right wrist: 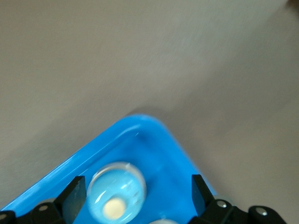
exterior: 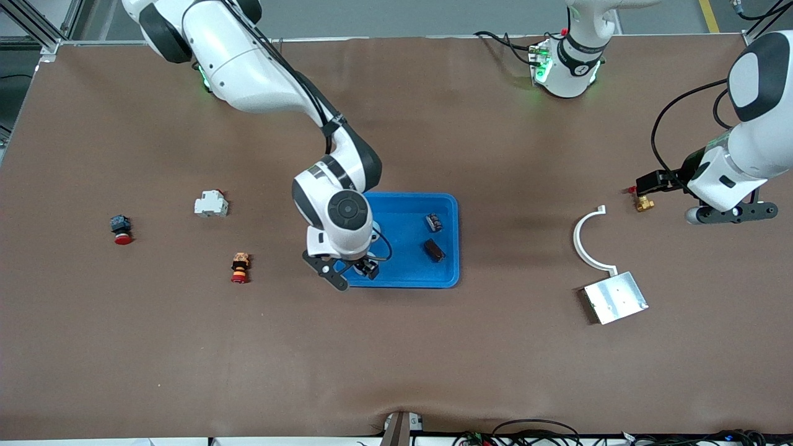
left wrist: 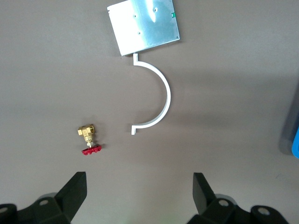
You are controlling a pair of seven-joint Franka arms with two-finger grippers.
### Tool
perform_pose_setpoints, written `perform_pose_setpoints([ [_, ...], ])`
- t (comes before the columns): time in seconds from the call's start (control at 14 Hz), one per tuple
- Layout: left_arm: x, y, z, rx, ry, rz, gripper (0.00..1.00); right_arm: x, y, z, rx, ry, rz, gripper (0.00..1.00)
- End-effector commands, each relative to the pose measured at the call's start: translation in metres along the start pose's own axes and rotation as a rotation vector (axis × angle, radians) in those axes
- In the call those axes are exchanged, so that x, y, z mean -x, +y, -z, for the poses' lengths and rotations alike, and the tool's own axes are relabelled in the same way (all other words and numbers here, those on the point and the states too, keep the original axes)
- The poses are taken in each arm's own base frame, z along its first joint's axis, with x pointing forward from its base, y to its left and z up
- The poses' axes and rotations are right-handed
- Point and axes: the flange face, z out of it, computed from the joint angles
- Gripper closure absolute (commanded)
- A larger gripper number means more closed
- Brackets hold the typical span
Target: Place electrolytic capacitor and blue bell in tray
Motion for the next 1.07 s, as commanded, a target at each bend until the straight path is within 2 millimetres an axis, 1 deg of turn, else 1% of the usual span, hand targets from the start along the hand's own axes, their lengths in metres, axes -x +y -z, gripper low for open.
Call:
perform_pose_setpoints([
  [0.0, -0.001, 0.0, 0.016, 0.021, 0.028, 0.004, 0.0, -0.037, 0.025, 0.038, 0.014, -0.018, 0.103, 0.0],
  [0.07, 0.002, -0.001, 0.017, 0.02, 0.019, 0.004, 0.0, -0.053, 0.036, 0.058, 0.003, -0.015, 0.146, 0.0],
  [0.14, 0.003, -0.001, 0.021, 0.02, 0.019, 0.002, 0.0, -0.068, 0.049, 0.066, 0.019, -0.026, 0.185, 0.0],
  [0.21, 0.003, -0.001, 0.028, 0.021, 0.03, -0.006, 0.0, -0.081, 0.061, 0.078, 0.032, -0.037, 0.204, 0.0],
  [0.29, 0.002, -0.002, 0.039, 0.022, 0.049, -0.008, 0.0, -0.095, 0.073, 0.09, 0.032, -0.039, 0.215, 0.0],
  [0.36, 0.003, -0.006, 0.046, 0.021, 0.044, -0.005, 0.0, -0.108, 0.086, 0.099, 0.029, -0.04, 0.229, 0.0],
  [0.43, 0.004, -0.008, 0.058, 0.019, 0.048, -0.002, 0.0, -0.124, 0.101, 0.107, 0.023, -0.039, 0.259, 0.0],
  [0.5, 0.005, -0.009, 0.067, 0.016, 0.052, -0.003, 0.0, -0.14, 0.117, 0.114, 0.017, -0.04, 0.306, 0.0],
  [0.57, 0.006, -0.009, 0.076, 0.015, 0.059, -0.003, 0.0, -0.162, 0.135, 0.121, 0.009, -0.038, 0.346, 0.0],
  [0.64, 0.006, -0.009, 0.084, 0.016, 0.072, -0.004, 0.0, -0.176, 0.15, 0.125, 0.006, -0.042, 0.377, 0.0],
  [0.71, 0.006, -0.009, 0.092, 0.016, 0.084, -0.003, 0.0, -0.185, 0.162, 0.131, 0.005, -0.048, 0.39, 0.0],
  [0.86, 0.007, -0.006, 0.104, 0.016, 0.105, -0.009, 0.0, -0.204, 0.186, 0.138, 0.013, -0.063, 0.442, 0.0],
  [0.93, 0.007, -0.004, 0.108, 0.015, 0.113, -0.013, 0.0, -0.216, 0.199, 0.143, 0.011, -0.067, 0.465, 0.0],
  [1.0, 0.008, -0.001, 0.112, 0.015, 0.122, -0.018, 0.0, -0.223, 0.209, 0.148, 0.014, -0.072, 0.476, 0.0],
])
